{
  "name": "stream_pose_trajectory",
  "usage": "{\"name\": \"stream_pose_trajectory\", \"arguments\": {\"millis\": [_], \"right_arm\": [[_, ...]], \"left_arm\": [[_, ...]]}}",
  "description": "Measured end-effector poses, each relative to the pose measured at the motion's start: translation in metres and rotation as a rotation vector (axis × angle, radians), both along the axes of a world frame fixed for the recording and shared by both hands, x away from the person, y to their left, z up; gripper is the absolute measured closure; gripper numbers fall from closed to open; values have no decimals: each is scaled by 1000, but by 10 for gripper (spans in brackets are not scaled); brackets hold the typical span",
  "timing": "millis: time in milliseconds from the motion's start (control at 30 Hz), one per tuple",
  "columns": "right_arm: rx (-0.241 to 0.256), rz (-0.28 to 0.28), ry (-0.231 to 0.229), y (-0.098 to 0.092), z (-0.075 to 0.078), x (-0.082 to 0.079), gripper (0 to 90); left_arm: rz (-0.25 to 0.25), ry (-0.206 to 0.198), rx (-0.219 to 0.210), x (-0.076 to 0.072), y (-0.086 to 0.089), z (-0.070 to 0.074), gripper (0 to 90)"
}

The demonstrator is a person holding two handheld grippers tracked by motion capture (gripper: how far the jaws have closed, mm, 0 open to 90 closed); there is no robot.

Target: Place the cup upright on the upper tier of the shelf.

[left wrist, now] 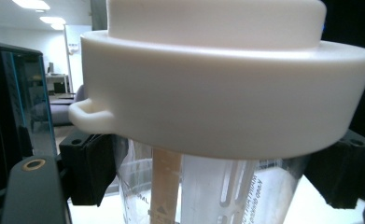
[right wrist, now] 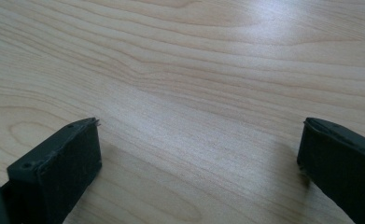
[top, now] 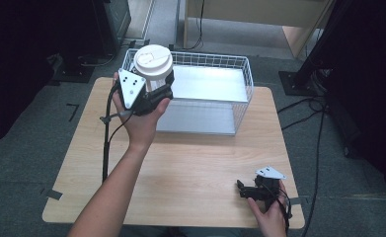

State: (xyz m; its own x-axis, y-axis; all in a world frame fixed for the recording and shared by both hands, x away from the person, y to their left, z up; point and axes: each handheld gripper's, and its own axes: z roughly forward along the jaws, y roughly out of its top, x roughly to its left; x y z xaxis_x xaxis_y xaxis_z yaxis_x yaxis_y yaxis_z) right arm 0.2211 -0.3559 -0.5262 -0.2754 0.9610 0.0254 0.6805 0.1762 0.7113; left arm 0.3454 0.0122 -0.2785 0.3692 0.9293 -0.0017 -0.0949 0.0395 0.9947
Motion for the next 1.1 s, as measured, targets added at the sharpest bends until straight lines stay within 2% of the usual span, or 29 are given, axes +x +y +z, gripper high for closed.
{"name": "stream_pose_trajectory", "arguments": {"millis": [167, 333, 400, 500, 667, 867, 1100], "right_arm": [[-1, 5, -2, 0, 0, 0, 0], [-2, 8, -3, 0, 0, -1, 0], [-2, 8, -3, 0, 0, -1, 0], [-1, 7, -2, 0, 0, -1, 0], [-1, 10, -2, 0, 0, -1, 0], [0, 10, -1, 0, 0, -1, 0], [0, 10, -1, 0, 0, -1, 0]], "left_arm": [[8, -7, -16, 17, 2, 6, 159], [69, 23, -23, 35, 1, 10, 159], [91, 23, -25, 41, 0, 8, 159], [106, 7, -20, 52, 1, 4, 160], [165, 53, 19, 70, -2, -4, 160], [148, 89, 43, 88, -3, -13, 160], [126, 92, 7, 97, -2, -15, 159]]}}
